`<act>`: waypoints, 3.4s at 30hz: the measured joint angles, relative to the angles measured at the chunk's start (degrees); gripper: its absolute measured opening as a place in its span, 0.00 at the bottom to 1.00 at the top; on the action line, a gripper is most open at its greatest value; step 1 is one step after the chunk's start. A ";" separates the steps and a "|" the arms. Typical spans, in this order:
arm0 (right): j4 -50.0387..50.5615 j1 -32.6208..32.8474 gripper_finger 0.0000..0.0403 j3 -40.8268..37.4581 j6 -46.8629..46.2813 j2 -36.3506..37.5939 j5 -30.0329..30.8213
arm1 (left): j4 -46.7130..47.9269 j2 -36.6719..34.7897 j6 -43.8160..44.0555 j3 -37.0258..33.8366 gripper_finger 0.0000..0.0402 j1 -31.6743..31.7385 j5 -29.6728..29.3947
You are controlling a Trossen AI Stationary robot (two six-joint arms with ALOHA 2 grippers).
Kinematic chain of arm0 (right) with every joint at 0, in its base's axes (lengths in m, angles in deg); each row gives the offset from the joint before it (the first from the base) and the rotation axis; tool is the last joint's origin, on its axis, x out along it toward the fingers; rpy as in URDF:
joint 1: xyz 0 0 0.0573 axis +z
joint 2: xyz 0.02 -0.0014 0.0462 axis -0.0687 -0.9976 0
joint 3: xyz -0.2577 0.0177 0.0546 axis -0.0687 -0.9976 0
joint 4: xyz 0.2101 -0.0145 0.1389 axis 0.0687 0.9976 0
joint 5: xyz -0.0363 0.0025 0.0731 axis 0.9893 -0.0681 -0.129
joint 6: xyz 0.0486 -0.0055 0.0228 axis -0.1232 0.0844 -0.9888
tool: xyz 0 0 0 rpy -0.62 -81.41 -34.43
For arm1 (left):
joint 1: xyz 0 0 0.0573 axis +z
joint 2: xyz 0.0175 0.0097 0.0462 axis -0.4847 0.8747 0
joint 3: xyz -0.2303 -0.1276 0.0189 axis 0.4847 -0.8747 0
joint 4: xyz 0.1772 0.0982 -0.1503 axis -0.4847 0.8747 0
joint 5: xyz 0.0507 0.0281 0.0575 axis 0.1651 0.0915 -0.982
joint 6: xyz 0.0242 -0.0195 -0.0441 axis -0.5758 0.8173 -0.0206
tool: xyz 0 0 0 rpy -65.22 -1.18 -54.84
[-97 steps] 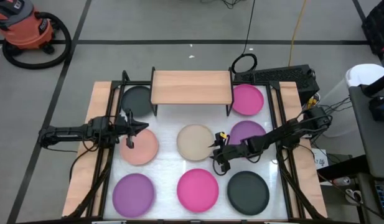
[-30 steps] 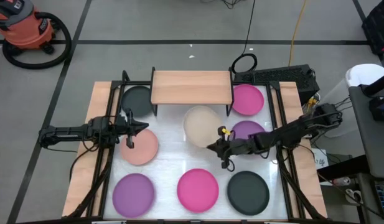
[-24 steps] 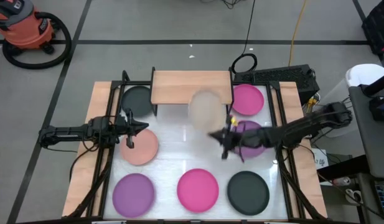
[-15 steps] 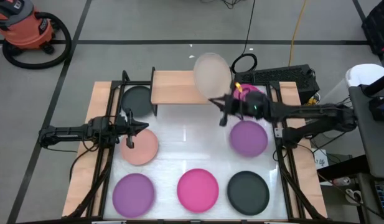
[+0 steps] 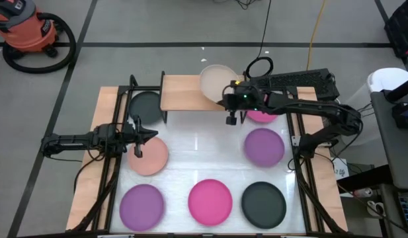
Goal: Place and stack plates onto a shelf
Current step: Put the gray plate on the shelf, then adjust the shelf
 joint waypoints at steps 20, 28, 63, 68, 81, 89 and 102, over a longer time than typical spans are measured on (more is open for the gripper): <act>1.09 0.79 0.08 -0.08 -3.43 -3.38 4.55 | 0.01 -0.02 0.01 -0.02 0.06 0.02 0.01; 2.09 3.55 0.08 -0.09 -3.45 -1.91 4.65 | 0.19 0.01 -0.01 -0.02 0.06 0.02 0.01; -12.23 24.01 0.08 -13.83 -12.54 21.12 8.96 | -0.01 0.01 0.01 0.00 0.06 0.00 -0.01; -31.23 26.17 0.08 -23.71 -10.63 22.57 8.95 | -0.01 0.01 -0.01 -0.01 0.06 0.01 0.01; -37.87 30.72 0.28 -30.56 -18.07 22.75 5.92 | -0.54 0.01 0.00 -0.01 0.06 0.00 -0.01; -38.09 32.81 0.36 -30.58 -16.02 22.75 5.97 | -1.02 0.03 6.20 -0.02 0.06 -0.08 0.87; -37.97 32.74 0.36 -30.58 -19.05 22.73 6.01 | -2.94 0.01 11.03 1.42 0.06 0.00 -13.70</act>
